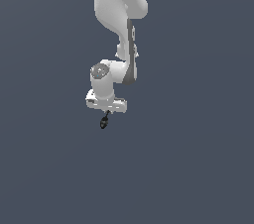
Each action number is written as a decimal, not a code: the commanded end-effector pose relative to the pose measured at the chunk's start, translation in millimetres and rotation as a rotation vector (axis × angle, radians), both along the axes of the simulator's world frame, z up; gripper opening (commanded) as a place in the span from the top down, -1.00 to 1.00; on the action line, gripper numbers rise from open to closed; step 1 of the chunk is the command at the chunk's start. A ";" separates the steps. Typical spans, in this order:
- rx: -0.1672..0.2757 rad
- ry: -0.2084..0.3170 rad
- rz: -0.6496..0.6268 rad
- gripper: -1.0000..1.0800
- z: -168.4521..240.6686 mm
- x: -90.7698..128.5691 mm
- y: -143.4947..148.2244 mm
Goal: Pick up the object and move it to a goal position.
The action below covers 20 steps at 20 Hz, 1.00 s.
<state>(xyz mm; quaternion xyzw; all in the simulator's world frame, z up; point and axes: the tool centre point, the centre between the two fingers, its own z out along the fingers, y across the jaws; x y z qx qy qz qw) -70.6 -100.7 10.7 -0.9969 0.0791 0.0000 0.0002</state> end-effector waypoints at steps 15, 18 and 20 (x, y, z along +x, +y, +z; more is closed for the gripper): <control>0.000 0.000 0.000 1.00 27.9 7.7 19.8; 0.000 0.000 0.000 1.00 46.9 12.8 33.2; 0.000 0.000 -0.001 1.00 61.9 16.9 43.6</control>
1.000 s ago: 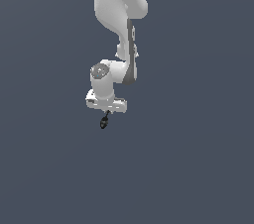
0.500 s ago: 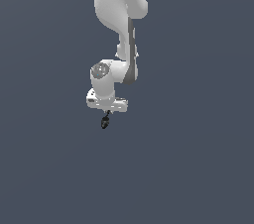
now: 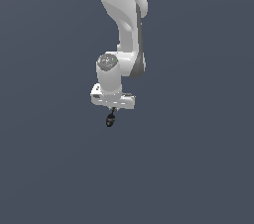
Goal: Pick up the object and move it to a goal position.
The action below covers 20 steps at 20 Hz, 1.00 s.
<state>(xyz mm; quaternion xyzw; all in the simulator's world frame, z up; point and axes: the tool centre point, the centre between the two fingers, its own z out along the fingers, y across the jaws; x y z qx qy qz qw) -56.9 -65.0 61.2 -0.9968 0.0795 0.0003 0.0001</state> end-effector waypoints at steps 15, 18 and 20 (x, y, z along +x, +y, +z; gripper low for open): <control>-0.002 -0.001 0.000 1.00 154.8 43.4 107.6; -0.002 -0.001 0.000 1.00 183.3 51.8 127.5; -0.003 -0.001 -0.001 1.00 201.9 57.4 140.4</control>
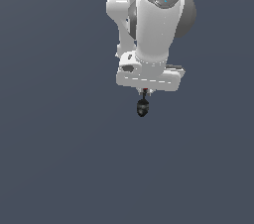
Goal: Pick up the object and move it to a goal position.
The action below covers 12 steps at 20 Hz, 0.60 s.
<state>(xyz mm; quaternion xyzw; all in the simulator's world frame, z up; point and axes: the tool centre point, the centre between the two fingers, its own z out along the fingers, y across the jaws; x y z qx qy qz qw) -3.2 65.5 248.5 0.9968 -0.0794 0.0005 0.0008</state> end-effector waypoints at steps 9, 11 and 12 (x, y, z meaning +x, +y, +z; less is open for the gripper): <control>0.000 0.001 -0.001 1.00 83.6 25.5 58.3; 0.001 0.001 -0.001 1.00 96.1 29.6 66.8; 0.001 0.001 -0.001 1.00 102.0 31.6 71.0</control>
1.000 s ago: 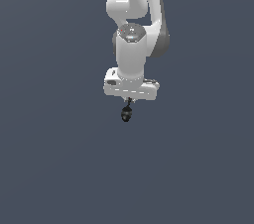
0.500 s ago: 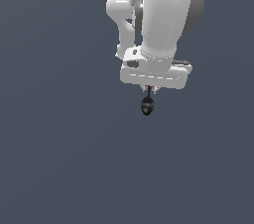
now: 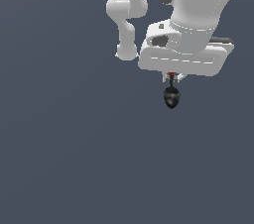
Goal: Pick up the object and move it to a goal position.
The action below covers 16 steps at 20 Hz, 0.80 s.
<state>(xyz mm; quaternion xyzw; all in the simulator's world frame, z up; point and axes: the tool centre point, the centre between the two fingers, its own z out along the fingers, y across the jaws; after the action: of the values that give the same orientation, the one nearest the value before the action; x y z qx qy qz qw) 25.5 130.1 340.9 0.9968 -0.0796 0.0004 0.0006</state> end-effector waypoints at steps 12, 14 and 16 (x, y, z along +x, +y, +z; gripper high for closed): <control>0.001 0.001 -0.001 1.00 66.9 22.9 46.9; 0.001 0.001 -0.001 1.00 74.3 25.6 52.2; 0.001 0.001 -0.001 1.00 81.2 28.1 57.1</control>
<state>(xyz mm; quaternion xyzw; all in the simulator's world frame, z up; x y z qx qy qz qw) 51.7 183.4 416.5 0.9968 -0.0798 0.0000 0.0003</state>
